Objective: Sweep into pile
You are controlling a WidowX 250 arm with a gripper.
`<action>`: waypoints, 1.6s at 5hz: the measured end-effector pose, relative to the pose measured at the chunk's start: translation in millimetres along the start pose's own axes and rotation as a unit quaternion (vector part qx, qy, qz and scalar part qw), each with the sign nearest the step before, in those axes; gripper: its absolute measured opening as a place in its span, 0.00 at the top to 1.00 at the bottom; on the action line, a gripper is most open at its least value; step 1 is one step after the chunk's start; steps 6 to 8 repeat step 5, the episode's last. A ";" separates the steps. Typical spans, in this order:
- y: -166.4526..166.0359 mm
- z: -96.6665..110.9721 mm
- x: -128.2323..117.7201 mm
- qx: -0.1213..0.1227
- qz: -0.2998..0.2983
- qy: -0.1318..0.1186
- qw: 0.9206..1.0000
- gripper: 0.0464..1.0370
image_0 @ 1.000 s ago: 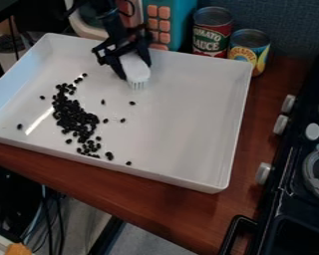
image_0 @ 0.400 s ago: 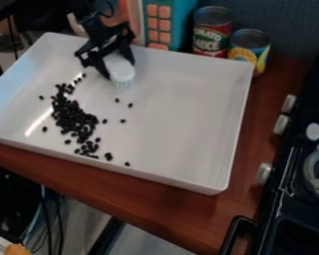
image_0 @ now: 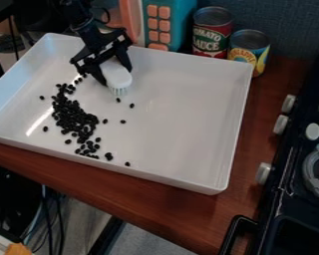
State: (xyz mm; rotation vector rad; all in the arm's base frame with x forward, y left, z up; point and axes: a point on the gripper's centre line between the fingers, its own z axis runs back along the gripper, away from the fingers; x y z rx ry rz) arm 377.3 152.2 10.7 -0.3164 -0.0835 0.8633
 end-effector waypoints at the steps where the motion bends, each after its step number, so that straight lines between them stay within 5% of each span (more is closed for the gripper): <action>1: 0.5 0.4 1.9 -0.001 0.003 -0.002 1.000 0.31; 2: 3.1 -0.1 0.8 0.010 -0.010 -0.013 1.000 0.25; 3: 2.6 2.5 -11.3 0.028 -0.031 -0.020 0.999 0.05; 4: 3.8 5.7 -21.1 0.044 -0.038 -0.010 0.998 0.04; 5: -10.4 42.3 -24.9 0.039 -0.053 -0.045 0.997 0.04; 8: -10.4 42.3 -24.9 0.039 -0.053 -0.045 0.997 0.04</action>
